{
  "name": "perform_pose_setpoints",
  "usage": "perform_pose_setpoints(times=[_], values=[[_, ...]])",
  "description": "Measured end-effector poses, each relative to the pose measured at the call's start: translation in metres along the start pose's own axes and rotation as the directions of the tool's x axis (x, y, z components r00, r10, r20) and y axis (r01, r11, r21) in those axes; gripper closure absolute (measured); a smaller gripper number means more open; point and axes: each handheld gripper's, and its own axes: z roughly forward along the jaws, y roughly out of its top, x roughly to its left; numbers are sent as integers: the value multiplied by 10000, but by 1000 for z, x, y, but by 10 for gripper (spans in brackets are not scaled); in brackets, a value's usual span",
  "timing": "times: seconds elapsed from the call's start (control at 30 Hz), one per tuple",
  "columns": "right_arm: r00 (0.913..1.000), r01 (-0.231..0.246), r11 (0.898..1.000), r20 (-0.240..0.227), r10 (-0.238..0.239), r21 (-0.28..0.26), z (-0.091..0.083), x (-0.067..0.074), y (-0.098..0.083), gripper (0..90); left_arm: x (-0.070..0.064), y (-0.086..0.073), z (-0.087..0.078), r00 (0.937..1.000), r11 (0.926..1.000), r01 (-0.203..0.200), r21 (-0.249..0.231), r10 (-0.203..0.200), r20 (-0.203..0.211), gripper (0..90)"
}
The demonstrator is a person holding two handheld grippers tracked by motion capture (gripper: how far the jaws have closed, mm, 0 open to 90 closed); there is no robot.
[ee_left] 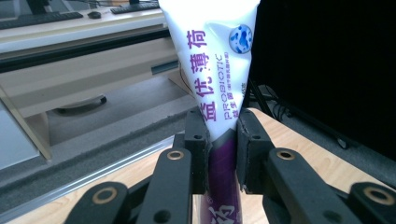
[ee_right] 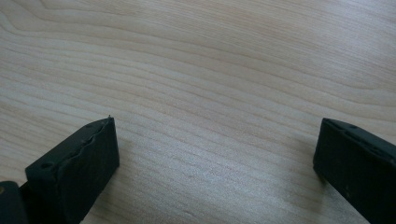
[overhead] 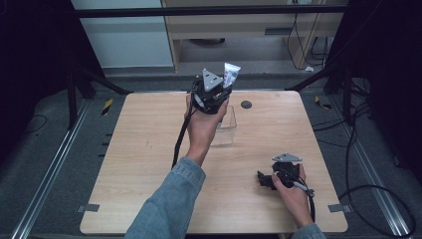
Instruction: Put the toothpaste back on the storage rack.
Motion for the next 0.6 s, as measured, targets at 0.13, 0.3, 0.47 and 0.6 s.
perform_pose_setpoints(times=[0.13, 0.3, 0.47, 0.6], values=[[10000, -15, 10000, -11, 15, -17, 0, 0, 0, 5, 5, 2, 4, 9999, 9997, -8, -242, 5, -142, 765], [10000, -83, 9999, -54, 83, -56, 1, 1, 0, 5, 11, 3, 9, 9995, 9991, 90, -407, -102, -285, 765], [10000, -30, 10000, -32, 30, -84, 1, 0, 0, 5, 19, 3, 14, 9990, 9970, 65, -774, -98, -431, 765], [10000, -50, 10000, -35, 50, -83, 1, 0, 0, 5, 26, 2, 19, 9987, 9959, 223, -871, -262, -442, 765]])
